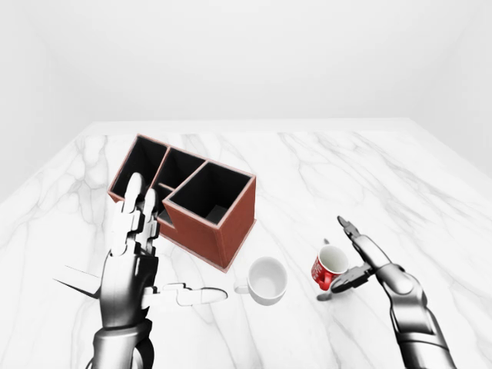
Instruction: Pick up the red mug and place it to the right of the caddy.
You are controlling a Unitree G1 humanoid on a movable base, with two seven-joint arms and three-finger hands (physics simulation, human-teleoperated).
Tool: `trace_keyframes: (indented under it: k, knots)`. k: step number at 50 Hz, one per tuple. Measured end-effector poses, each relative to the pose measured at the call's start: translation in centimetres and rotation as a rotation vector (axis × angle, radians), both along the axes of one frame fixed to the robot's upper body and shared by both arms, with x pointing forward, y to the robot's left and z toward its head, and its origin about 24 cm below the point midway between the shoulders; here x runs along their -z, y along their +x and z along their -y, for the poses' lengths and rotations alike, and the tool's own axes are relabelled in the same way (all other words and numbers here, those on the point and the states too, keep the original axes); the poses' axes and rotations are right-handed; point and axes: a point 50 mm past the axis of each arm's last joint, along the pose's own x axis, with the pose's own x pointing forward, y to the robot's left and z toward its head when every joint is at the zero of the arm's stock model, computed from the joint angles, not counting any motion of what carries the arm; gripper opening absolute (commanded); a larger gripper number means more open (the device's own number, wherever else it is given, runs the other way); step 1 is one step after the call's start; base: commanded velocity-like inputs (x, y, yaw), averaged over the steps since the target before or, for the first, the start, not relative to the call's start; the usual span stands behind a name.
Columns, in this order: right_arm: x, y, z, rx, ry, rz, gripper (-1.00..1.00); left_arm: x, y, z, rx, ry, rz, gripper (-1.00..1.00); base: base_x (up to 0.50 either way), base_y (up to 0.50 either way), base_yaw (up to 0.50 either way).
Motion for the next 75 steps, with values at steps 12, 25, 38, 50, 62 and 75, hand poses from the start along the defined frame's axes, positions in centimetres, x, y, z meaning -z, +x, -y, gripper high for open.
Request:
trace_keyframes:
  k: [12, 25, 38, 50, 62, 75]
  knots:
    - [0.8, 0.0, 0.1, 0.018, 0.006, -0.028, 1.0, 0.1, 0.1, 0.0, 0.0, 0.0, -0.003, 1.0, 0.0, 0.0, 0.0]
    - [1.0, -0.3, -0.1, -0.003, 0.015, -0.042, -1.0, 0.1, 0.1, 0.0, 0.0, 0.001, -0.005, 1.0, 0.0, 0.0, 0.0]
    - [0.7, -0.3, -0.2, -0.013, -0.006, -0.035, -1.0, 0.1, 0.1, 0.0, -0.001, 0.0, -0.004, 1.0, 0.0, 0.0, 0.0]
    - [0.2, -0.2, -0.1, -0.021, -0.014, -0.021, -1.0, 0.2, 0.2, 0.1, 0.001, 0.0, -0.01, 1.0, 0.0, 0.0, 0.0]
    - [-3.0, 1.0, -1.2, -0.111, -0.073, 0.073, -1.0, 0.2, 0.1, 0.0, 0.0, -0.001, -0.009, 1.0, 0.0, 0.0, 0.0]
    - [-7.0, 2.6, -2.6, -0.204, -0.169, 0.191, -1.0, 0.1, 0.0, -0.1, -0.002, -0.001, -0.007, 1.0, 0.0, 0.0, 0.0]
